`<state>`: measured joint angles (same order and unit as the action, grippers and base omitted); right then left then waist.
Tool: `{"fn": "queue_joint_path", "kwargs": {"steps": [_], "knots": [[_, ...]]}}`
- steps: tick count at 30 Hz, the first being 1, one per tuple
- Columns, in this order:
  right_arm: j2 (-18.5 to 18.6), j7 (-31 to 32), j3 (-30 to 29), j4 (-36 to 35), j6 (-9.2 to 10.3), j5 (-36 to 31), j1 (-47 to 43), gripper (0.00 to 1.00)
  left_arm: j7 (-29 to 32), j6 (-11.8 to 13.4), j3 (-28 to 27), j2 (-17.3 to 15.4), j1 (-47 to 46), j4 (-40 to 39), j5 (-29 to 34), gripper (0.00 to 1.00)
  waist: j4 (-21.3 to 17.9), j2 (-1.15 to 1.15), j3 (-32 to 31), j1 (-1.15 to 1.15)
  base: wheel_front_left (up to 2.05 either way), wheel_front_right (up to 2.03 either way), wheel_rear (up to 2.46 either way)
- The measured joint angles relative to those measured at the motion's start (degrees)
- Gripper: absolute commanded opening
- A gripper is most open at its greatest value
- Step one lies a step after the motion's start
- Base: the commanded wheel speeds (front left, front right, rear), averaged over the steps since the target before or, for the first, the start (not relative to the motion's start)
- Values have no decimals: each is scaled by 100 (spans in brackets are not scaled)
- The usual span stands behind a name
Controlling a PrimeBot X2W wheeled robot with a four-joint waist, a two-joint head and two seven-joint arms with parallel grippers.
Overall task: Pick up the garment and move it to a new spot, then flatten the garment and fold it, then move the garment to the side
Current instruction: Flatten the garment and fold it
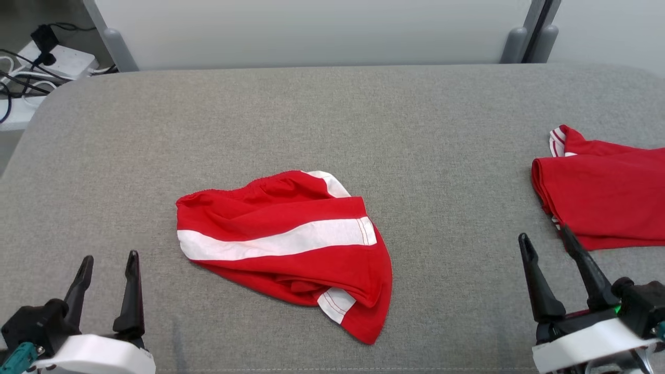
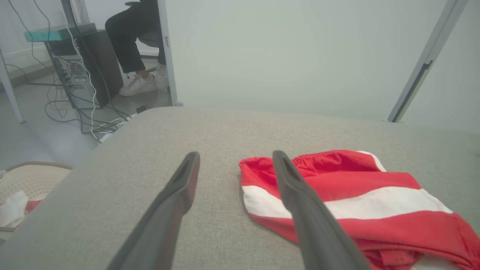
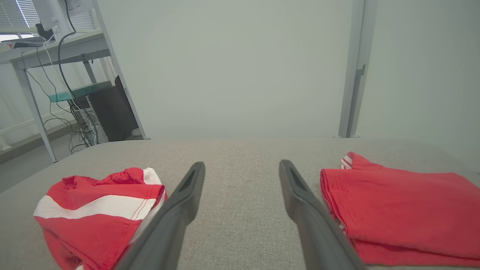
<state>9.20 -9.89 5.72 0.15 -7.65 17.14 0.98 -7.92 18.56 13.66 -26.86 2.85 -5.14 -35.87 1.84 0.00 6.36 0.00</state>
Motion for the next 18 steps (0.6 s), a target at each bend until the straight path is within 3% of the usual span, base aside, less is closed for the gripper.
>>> {"fn": "queue_joint_path", "kwargs": {"steps": [18], "knots": [[-194, 286, 27, -305, 0, -55, -629, 100, -24, 48, -1, -135, 403, -225, -2, 100, -119, 0, -302, 0, 0, 0, 0]]}}
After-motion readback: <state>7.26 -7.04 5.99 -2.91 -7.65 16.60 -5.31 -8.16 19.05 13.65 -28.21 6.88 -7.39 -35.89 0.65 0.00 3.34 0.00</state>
